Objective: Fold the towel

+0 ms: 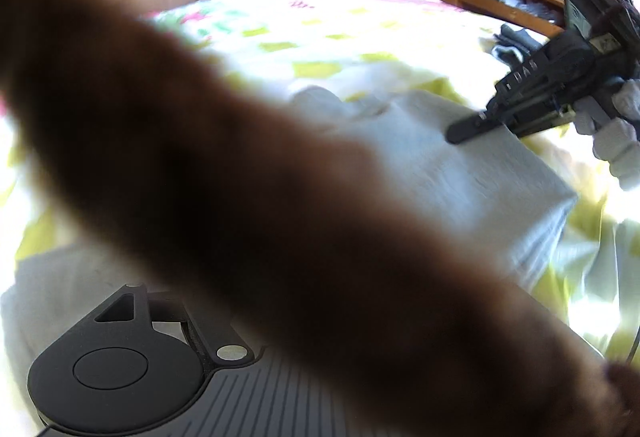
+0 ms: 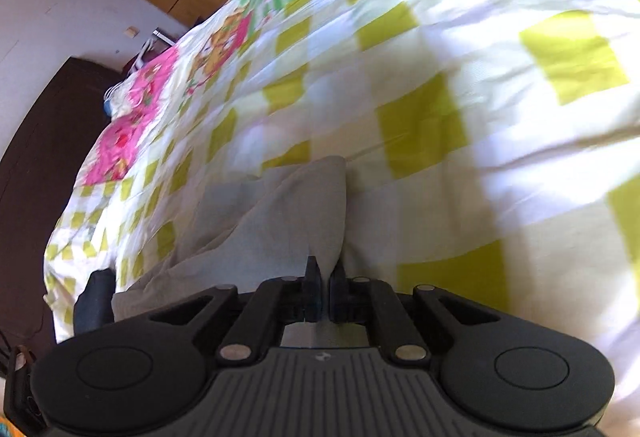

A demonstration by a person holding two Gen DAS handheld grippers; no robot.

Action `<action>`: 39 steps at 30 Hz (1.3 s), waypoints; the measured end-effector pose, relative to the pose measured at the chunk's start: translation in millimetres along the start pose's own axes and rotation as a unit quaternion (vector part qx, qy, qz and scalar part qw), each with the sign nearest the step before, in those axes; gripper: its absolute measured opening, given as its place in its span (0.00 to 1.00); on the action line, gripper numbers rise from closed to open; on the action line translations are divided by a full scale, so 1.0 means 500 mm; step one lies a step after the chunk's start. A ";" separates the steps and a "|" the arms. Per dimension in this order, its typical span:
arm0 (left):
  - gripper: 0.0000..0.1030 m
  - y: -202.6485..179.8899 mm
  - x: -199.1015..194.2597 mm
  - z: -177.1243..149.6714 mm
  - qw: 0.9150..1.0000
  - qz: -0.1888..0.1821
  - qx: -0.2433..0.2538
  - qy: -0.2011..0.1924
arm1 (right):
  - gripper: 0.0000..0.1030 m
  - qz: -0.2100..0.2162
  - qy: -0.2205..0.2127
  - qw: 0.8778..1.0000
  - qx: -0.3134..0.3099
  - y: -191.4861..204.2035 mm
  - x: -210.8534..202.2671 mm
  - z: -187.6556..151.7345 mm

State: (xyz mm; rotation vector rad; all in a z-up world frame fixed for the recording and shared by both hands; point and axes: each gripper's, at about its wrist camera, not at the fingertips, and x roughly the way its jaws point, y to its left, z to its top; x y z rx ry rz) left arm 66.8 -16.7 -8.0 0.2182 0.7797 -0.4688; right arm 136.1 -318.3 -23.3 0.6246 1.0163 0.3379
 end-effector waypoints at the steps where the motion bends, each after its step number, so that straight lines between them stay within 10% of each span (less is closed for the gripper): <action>1: 0.73 -0.009 0.004 0.016 1.000 0.002 0.000 -0.011 | 0.19 -0.006 -0.002 1.000 0.005 -0.011 -0.013 0.001; 6: 0.73 -0.030 0.031 0.064 0.995 0.078 0.006 -0.057 | 0.20 -0.004 -0.016 1.000 0.012 -0.028 -0.040 -0.009; 9: 0.74 -0.013 0.089 0.053 0.993 0.118 0.005 0.002 | 0.20 -0.002 -0.024 0.999 0.025 -0.035 -0.034 -0.010; 15: 0.74 0.009 0.012 0.029 0.991 0.131 -0.018 -0.019 | 0.21 -0.012 -0.032 0.999 0.003 -0.020 -0.035 -0.017; 26: 0.75 0.010 -0.049 -0.059 0.989 0.137 0.007 0.056 | 0.21 -0.033 -0.034 0.999 -0.006 0.002 -0.038 -0.012; 39: 0.75 0.106 -0.151 -0.089 0.982 0.172 -0.069 0.021 | 0.27 -0.117 -0.051 0.989 -0.081 0.058 -0.062 -0.019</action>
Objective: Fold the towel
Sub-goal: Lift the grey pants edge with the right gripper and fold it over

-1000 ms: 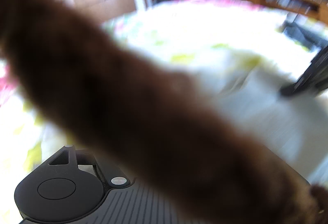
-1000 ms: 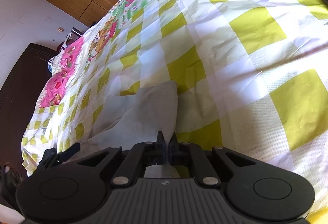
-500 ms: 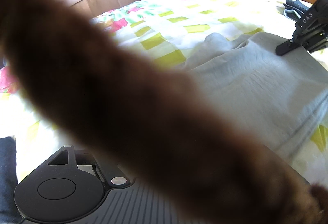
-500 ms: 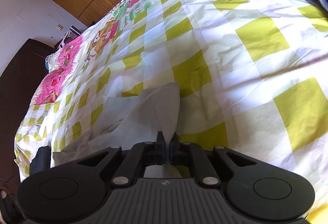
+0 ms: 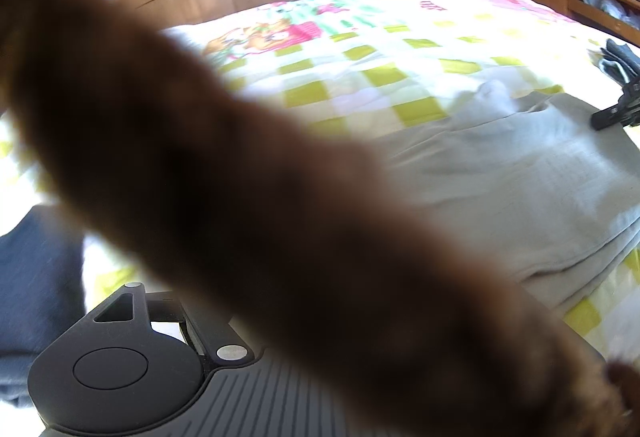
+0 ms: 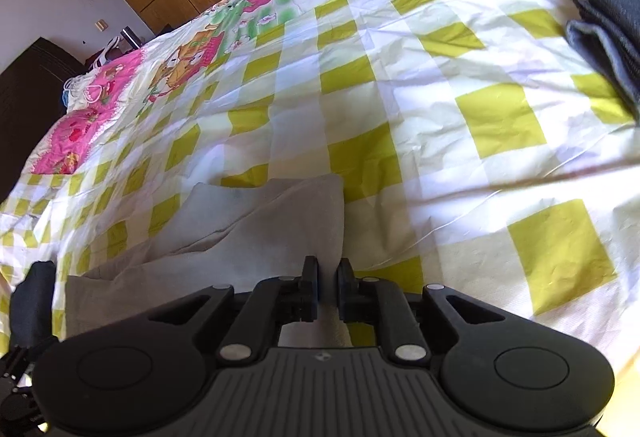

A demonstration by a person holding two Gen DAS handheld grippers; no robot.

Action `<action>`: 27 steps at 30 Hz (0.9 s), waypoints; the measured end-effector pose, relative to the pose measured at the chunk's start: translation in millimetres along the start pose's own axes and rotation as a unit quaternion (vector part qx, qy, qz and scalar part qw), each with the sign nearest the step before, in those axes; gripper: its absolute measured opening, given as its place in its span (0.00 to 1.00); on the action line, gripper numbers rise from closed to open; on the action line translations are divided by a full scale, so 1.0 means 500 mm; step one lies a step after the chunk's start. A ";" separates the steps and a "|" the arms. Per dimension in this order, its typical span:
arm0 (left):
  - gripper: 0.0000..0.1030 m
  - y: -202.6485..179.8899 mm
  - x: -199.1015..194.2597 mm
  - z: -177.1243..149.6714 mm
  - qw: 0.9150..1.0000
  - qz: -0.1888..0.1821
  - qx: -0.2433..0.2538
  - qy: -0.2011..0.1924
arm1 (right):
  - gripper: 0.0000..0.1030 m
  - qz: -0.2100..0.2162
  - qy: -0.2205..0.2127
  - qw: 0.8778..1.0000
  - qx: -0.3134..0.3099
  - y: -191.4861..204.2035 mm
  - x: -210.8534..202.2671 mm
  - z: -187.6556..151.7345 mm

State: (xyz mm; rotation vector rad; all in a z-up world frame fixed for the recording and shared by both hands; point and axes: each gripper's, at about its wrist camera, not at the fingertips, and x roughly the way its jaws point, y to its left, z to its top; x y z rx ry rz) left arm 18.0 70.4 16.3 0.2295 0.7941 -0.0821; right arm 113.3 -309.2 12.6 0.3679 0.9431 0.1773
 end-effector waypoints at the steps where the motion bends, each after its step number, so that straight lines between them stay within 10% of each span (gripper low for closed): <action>1: 0.75 0.010 -0.004 -0.005 1.000 -0.006 -0.006 0.004 | 0.27 -0.018 -0.011 1.000 -0.020 0.011 -0.010 -0.002; 7: 0.75 0.020 0.000 -0.016 0.999 -0.034 -0.016 0.008 | 0.27 -0.055 -0.037 0.993 -0.099 0.070 -0.034 -0.004; 19: 0.75 -0.101 0.015 0.076 0.994 -0.073 0.020 -0.084 | 0.37 0.013 0.011 1.000 0.015 -0.049 -0.006 -0.030; 27: 0.75 -0.174 0.114 0.054 0.997 -0.055 0.048 -0.024 | 0.41 0.106 0.038 0.992 0.052 -0.085 0.009 -0.067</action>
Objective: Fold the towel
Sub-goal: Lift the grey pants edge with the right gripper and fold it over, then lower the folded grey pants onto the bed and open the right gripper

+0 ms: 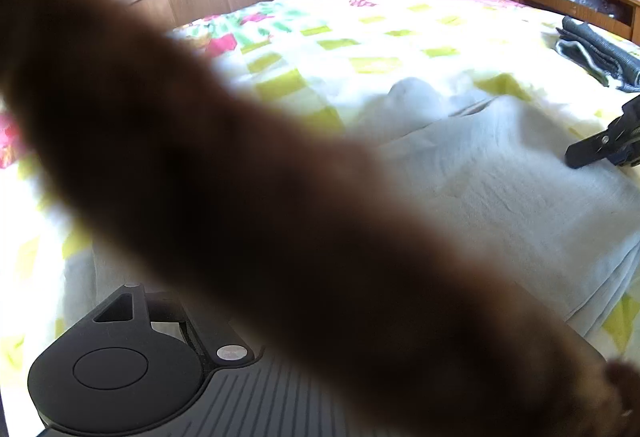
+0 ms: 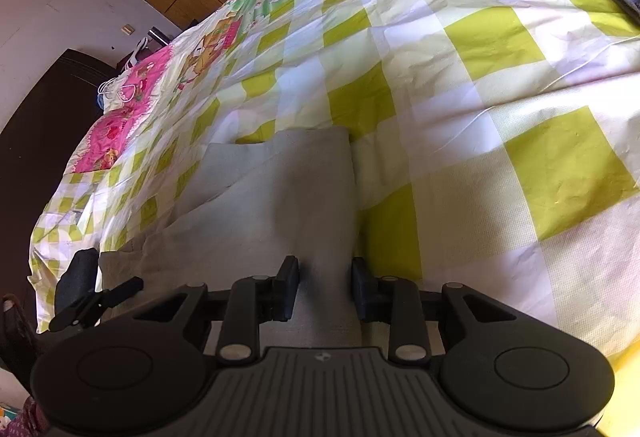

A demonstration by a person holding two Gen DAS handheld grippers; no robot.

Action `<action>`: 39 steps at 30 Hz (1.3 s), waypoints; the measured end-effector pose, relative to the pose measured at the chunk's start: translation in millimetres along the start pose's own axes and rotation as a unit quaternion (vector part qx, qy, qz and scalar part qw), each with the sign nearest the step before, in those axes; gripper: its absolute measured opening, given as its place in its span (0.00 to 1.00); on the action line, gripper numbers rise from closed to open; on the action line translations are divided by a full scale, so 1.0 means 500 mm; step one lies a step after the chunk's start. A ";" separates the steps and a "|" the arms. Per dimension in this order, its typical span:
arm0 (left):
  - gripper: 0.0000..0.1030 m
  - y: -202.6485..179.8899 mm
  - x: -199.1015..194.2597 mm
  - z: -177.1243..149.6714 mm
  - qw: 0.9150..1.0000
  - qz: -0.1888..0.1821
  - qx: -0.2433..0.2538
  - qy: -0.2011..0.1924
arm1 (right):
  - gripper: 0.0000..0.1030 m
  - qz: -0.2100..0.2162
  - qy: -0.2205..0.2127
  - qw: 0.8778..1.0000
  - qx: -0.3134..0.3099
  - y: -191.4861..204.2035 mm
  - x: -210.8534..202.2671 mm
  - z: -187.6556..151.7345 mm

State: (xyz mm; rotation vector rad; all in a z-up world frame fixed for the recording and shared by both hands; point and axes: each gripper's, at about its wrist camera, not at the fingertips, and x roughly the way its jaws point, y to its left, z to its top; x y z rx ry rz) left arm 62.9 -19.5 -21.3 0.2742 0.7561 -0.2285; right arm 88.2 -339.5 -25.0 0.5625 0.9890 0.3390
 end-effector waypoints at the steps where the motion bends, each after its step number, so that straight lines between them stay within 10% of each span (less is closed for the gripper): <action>1: 0.75 0.000 -0.007 0.001 1.000 0.000 0.001 -0.002 | 0.41 0.008 0.003 1.000 0.002 -0.004 -0.001 -0.002; 4: 0.75 0.010 -0.027 0.008 1.000 -0.006 -0.010 -0.007 | 0.22 0.012 0.006 1.000 0.013 -0.003 -0.004 -0.006; 20: 0.75 0.144 -0.126 -0.049 1.000 0.030 0.003 0.004 | 0.21 0.146 -0.013 0.987 -0.059 0.362 -0.015 0.041; 39: 0.72 0.230 -0.102 -0.117 0.995 -0.049 -0.075 0.051 | 0.21 0.078 0.135 0.971 -0.181 0.616 0.275 -0.099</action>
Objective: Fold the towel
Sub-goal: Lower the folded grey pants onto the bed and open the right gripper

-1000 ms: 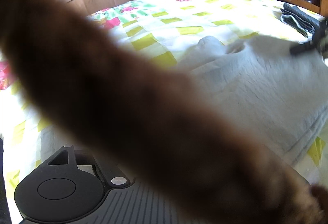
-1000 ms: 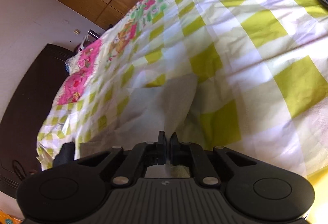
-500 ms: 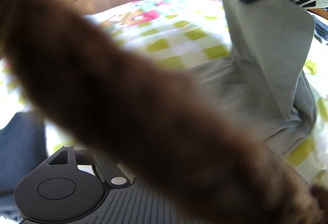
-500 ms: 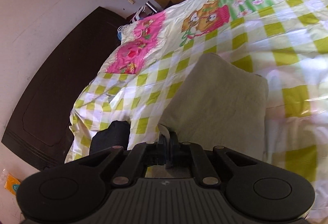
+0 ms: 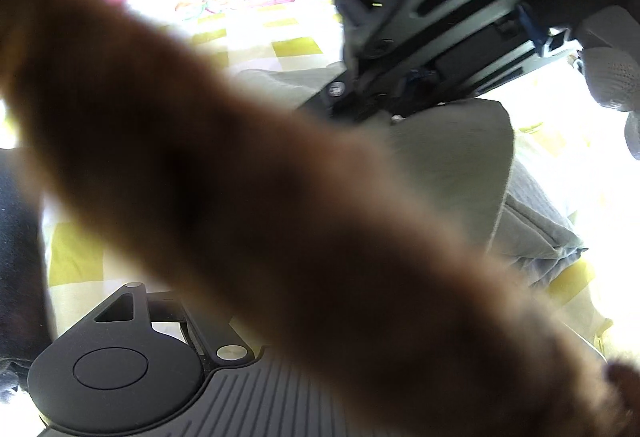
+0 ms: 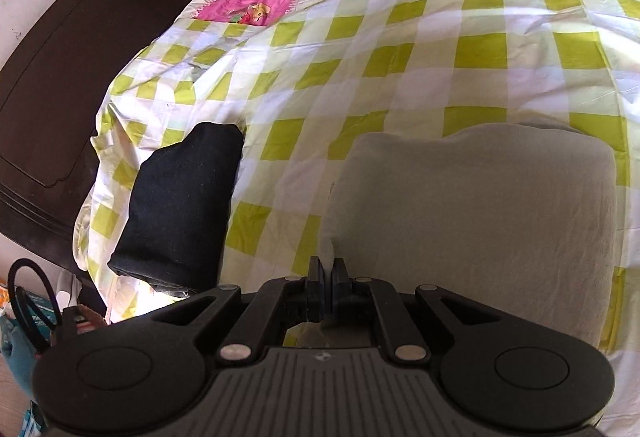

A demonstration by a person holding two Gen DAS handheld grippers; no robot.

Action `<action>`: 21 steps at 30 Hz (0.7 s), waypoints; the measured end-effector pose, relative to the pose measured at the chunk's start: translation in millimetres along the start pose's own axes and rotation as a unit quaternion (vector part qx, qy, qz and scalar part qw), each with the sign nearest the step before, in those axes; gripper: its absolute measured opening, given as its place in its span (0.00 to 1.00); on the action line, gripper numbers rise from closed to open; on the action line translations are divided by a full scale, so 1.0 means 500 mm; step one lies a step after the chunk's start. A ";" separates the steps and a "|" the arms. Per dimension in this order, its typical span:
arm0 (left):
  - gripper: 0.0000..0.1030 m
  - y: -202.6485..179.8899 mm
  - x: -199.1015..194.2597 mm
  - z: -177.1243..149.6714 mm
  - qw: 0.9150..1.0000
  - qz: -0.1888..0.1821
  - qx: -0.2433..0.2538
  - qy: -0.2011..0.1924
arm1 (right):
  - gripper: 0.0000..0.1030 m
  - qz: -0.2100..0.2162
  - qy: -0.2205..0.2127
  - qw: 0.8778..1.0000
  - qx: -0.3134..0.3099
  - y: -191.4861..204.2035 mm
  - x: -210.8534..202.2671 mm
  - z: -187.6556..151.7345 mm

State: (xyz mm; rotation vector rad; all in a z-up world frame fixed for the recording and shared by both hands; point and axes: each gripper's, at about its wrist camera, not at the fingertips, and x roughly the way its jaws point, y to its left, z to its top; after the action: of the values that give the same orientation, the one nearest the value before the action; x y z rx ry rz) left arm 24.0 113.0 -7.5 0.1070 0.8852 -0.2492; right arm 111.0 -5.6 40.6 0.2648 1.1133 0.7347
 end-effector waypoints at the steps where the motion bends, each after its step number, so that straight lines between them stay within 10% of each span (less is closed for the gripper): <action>1: 0.72 0.001 0.001 -0.001 1.000 -0.002 -0.003 0.000 | 0.21 -0.002 0.001 1.000 -0.004 0.007 0.002 0.001; 21: 0.71 0.042 -0.077 -0.051 0.999 -0.027 -0.038 -0.015 | 0.32 0.030 0.074 0.996 -0.026 0.026 0.071 -0.019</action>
State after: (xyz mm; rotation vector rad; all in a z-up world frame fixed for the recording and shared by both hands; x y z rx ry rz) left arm -13.0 145.0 6.4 0.0085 0.8679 -0.2665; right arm 105.8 25.8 18.0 0.2025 1.2283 0.8457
